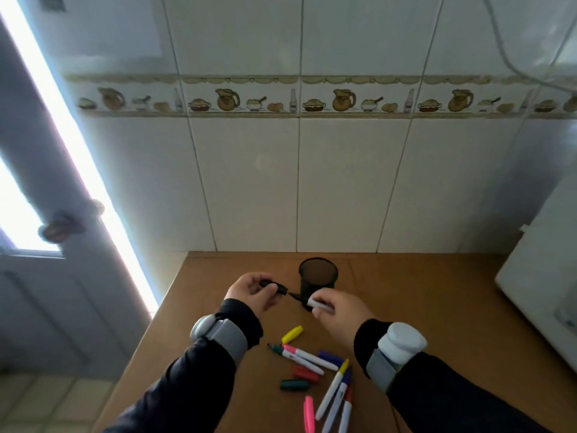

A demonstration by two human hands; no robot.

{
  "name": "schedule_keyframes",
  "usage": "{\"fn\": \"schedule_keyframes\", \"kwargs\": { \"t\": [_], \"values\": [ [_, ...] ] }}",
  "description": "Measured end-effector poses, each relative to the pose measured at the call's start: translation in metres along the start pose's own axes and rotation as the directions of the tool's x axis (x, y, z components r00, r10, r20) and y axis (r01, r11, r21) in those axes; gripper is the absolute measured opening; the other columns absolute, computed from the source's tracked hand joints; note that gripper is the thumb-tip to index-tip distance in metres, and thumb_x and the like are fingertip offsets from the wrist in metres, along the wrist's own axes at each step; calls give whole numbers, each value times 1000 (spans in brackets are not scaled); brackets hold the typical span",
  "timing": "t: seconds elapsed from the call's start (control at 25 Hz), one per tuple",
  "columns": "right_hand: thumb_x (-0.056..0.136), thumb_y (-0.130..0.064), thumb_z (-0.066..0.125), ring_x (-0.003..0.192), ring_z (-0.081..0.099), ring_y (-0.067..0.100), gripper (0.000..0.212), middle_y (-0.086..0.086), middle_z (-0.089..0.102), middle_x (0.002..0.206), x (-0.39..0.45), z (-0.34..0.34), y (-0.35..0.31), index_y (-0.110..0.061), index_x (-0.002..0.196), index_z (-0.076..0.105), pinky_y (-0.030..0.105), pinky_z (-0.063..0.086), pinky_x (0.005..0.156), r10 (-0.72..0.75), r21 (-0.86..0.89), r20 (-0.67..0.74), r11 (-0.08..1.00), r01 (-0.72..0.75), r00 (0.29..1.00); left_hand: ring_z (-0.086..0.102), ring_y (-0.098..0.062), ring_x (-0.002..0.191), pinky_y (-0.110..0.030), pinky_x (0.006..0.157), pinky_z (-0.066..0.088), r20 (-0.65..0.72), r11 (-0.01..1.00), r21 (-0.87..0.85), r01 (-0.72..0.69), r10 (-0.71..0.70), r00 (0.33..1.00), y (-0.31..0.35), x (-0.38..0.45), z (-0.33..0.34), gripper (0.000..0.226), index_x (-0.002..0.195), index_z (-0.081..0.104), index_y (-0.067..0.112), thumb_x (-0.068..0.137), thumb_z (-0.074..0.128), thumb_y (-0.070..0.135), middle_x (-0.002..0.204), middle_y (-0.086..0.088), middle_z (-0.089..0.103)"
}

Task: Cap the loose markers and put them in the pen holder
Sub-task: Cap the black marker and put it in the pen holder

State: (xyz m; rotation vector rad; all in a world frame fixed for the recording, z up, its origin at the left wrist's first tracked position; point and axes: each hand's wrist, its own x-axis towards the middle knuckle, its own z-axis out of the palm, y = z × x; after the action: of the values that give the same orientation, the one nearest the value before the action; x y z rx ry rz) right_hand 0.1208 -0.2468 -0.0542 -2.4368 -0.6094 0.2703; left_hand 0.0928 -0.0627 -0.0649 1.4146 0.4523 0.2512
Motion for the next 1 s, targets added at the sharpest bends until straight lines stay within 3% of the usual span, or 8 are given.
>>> {"fn": "schedule_keyframes", "kwargs": {
  "t": [0.2, 0.48, 0.6, 0.68, 0.76, 0.8, 0.88, 1.0],
  "values": [
    [93, -26, 50, 91, 53, 22, 21, 2, 58, 101, 6, 6, -15, -27, 110, 61, 28, 38, 75, -67, 5, -42, 998, 67, 997, 70, -8, 50, -16, 52, 59, 26, 998, -60, 36, -35, 999, 17, -16, -11, 16, 101, 58, -3, 86, 56, -9, 79, -14, 67],
    [95, -24, 48, 87, 53, 24, 23, 4, 51, 87, 17, 10, -22, -10, 102, 65, 26, 29, 68, -162, -85, -16, 984, 160, 987, 68, -3, 48, -13, 53, 58, 113, 984, 173, -48, 29, 993, 19, -14, -7, 20, 106, 57, -6, 87, 58, -4, 74, -10, 68],
    [96, -25, 47, 92, 59, 29, 20, 8, 62, 93, 24, 4, -22, -14, 105, 61, 31, 41, 72, -166, -73, -31, 984, 163, 986, 71, -9, 67, -21, 68, 60, 223, 954, 282, -105, 41, 974, 21, -3, -11, 31, 118, 53, 1, 88, 58, 3, 87, -10, 71],
    [95, -25, 48, 97, 63, 29, 23, 8, 68, 102, 36, -7, -24, -15, 113, 58, 36, 50, 81, -103, -50, -141, 994, 97, 985, 68, -19, 89, -31, 84, 56, 141, 901, 429, -71, 11, 990, 11, 11, -19, 44, 131, 44, 8, 89, 59, 13, 110, -12, 68],
    [94, -21, 52, 98, 64, 29, 23, 7, 68, 104, 55, -17, -24, -14, 115, 55, 33, 50, 80, -14, 11, -268, 1000, 17, 963, 61, -26, 110, -32, 95, 49, -4, 723, 689, 45, -59, 998, -7, 25, -35, 49, 134, 43, 11, 89, 58, 20, 126, -10, 60],
    [93, -19, 53, 96, 64, 29, 20, 6, 67, 100, 65, -22, -23, -13, 111, 55, 30, 48, 76, 13, 15, -311, 1000, -8, 950, 55, -27, 121, -31, 101, 44, 11, 533, 843, 73, -153, 988, -15, 27, -42, 51, 137, 42, 10, 89, 57, 20, 135, -11, 54],
    [92, -18, 54, 91, 64, 31, 13, 8, 66, 95, 87, -22, -17, -10, 103, 54, 30, 46, 70, 59, -46, -326, 996, -78, 944, 31, -26, 141, -31, 115, 27, 115, 173, 984, -48, -402, 908, -33, 28, -52, 57, 145, 29, 12, 93, 51, 20, 154, -11, 29],
    [94, -19, 50, 96, 62, 36, 11, 15, 66, 105, 110, -5, -3, -9, 98, 53, 30, 39, 67, 160, -198, -196, 960, -198, 968, 9, -28, 148, -37, 121, 16, 176, 34, 982, -186, -523, 834, -48, 29, -57, 72, 149, 14, 18, 90, 56, 22, 161, -5, 5]
  ]
}}
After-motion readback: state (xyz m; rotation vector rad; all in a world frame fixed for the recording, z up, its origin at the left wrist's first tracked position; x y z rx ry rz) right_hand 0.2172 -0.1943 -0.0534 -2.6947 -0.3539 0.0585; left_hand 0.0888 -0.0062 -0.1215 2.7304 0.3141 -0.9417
